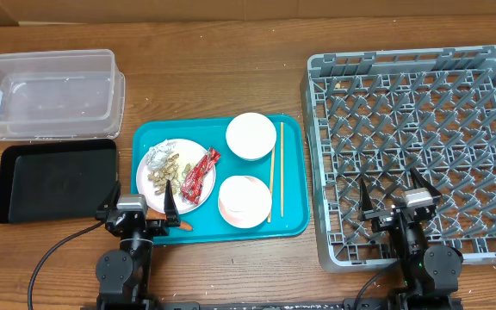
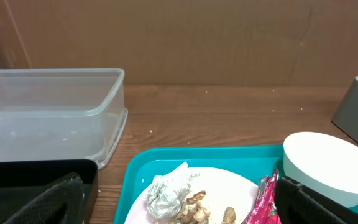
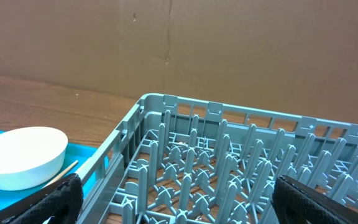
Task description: Sort waste into correct bins and load items into the dishwasher
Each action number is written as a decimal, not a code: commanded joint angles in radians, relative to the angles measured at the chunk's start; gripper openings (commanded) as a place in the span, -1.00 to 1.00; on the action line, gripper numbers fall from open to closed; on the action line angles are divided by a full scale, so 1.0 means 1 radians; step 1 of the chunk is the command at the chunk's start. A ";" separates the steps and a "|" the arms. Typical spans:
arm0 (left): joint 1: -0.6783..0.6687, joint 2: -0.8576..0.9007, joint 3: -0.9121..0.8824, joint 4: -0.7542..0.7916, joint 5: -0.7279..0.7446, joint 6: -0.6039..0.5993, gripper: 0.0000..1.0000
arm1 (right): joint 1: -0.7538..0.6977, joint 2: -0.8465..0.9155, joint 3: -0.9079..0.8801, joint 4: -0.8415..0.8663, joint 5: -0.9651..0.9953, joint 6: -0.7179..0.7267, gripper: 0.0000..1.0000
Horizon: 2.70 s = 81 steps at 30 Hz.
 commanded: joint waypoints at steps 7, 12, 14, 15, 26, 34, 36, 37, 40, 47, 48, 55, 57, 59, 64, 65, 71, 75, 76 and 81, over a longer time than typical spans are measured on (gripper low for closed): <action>0.005 -0.010 -0.004 0.002 0.005 0.015 1.00 | -0.001 -0.008 -0.010 0.006 0.003 0.000 1.00; 0.005 -0.010 -0.004 0.002 0.005 0.015 1.00 | -0.001 -0.008 -0.010 0.006 0.003 0.000 1.00; 0.005 -0.010 -0.004 0.002 0.005 0.015 0.99 | -0.001 -0.008 -0.010 0.006 0.003 0.000 1.00; 0.005 -0.010 -0.004 0.002 0.005 0.015 1.00 | -0.001 -0.008 -0.010 0.006 0.003 0.000 1.00; 0.005 -0.010 -0.004 0.002 0.005 0.015 1.00 | -0.001 -0.008 -0.010 0.006 0.003 0.000 1.00; 0.005 -0.010 -0.004 0.002 0.005 0.015 0.99 | -0.001 -0.008 -0.010 0.006 0.003 0.000 1.00; 0.005 -0.010 -0.004 0.002 0.005 0.015 1.00 | -0.001 -0.008 -0.010 0.006 0.003 0.000 1.00; 0.005 -0.010 -0.004 0.002 0.005 0.015 0.99 | -0.001 -0.008 -0.010 0.006 0.003 0.000 1.00; 0.005 -0.010 -0.004 0.002 0.005 0.015 0.99 | -0.001 -0.008 -0.010 0.006 0.003 0.000 1.00; 0.005 -0.010 -0.004 0.002 0.005 0.015 1.00 | -0.001 -0.008 -0.010 0.006 0.003 0.000 1.00; 0.005 -0.010 -0.004 0.002 0.005 0.015 1.00 | -0.001 -0.008 -0.010 0.006 0.003 0.000 1.00; 0.005 -0.010 -0.004 0.002 0.005 0.015 1.00 | -0.001 -0.008 -0.010 0.008 0.000 0.000 1.00; 0.005 -0.010 -0.004 0.002 0.005 0.015 1.00 | -0.001 -0.008 -0.010 0.005 -0.001 0.001 1.00; 0.005 -0.010 -0.004 0.002 0.003 0.016 1.00 | -0.001 -0.008 -0.010 0.005 0.000 0.001 1.00; 0.005 -0.010 -0.004 0.030 -0.018 0.022 1.00 | -0.001 -0.008 0.005 -0.007 0.050 0.058 1.00; 0.005 -0.010 0.001 0.031 -0.018 0.022 0.99 | -0.001 -0.008 0.018 -0.020 0.101 0.112 1.00; 0.005 0.003 0.057 0.018 -0.041 0.021 1.00 | -0.001 0.012 0.122 -0.110 0.202 0.189 1.00; 0.005 0.071 0.127 -0.013 -0.050 0.022 1.00 | -0.001 0.079 0.219 -0.195 0.214 0.189 1.00; 0.005 0.102 0.153 -0.028 -0.048 0.021 1.00 | -0.001 0.103 0.248 -0.218 0.222 0.189 1.00; 0.005 0.291 0.315 -0.109 -0.040 0.022 1.00 | -0.001 0.272 0.420 -0.338 0.259 0.189 1.00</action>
